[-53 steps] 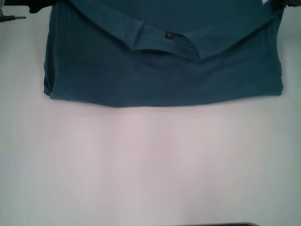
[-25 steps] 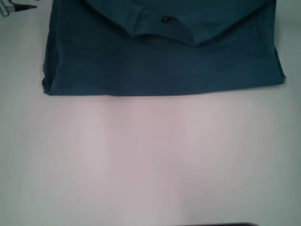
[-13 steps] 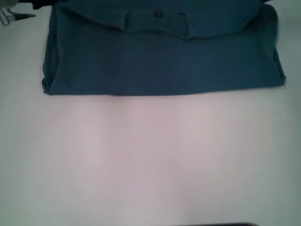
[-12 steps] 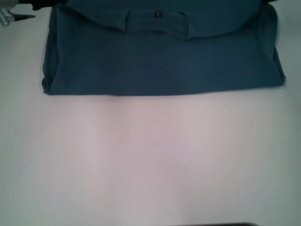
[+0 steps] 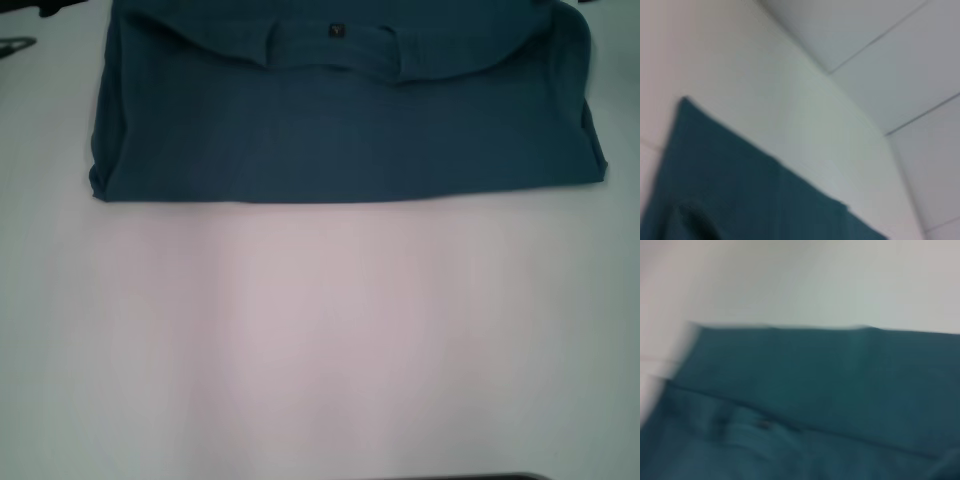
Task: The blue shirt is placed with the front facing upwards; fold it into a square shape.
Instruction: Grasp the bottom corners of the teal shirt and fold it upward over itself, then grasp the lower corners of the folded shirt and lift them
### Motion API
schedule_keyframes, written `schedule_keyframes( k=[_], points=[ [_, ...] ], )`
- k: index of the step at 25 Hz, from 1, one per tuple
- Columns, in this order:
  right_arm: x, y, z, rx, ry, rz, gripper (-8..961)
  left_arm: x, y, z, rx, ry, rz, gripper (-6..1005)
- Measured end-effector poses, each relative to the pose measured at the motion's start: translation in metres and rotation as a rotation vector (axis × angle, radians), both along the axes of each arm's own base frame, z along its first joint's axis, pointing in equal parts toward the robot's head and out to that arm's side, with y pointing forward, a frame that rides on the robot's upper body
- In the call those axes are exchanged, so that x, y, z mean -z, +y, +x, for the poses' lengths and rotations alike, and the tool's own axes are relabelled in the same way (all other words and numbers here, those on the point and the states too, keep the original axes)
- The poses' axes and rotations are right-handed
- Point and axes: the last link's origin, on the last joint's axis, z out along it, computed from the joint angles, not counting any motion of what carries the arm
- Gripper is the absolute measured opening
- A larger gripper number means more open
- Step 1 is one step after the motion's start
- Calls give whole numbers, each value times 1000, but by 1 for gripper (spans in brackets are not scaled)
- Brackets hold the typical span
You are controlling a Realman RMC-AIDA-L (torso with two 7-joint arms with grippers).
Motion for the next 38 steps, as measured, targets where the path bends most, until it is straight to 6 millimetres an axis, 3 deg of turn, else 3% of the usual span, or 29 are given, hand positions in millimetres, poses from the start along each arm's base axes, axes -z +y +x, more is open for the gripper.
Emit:
schedule_keyframes(
  k=[6,10,15,19,25,31,38],
  points=[
    [-7,-72,28,-156,351,33,914,-3,-31,-22,37,-75,-56,587],
    [-4,-120,53,-198,531,92,908,6,-52,-44,-15,-104,-103,588],
    [13,-159,75,-172,672,116,901,17,-77,-66,-21,-95,-133,584],
    [20,-166,82,-162,655,97,900,19,-89,-82,-36,-52,-113,581],
    [22,-155,79,-167,614,71,901,27,-92,-98,-112,-45,-108,571],
    [24,-150,80,-152,596,67,901,36,-90,-100,-135,-6,-138,558],
    [23,-148,82,-141,590,78,900,33,-85,-97,-86,80,-202,543]
  ],
)
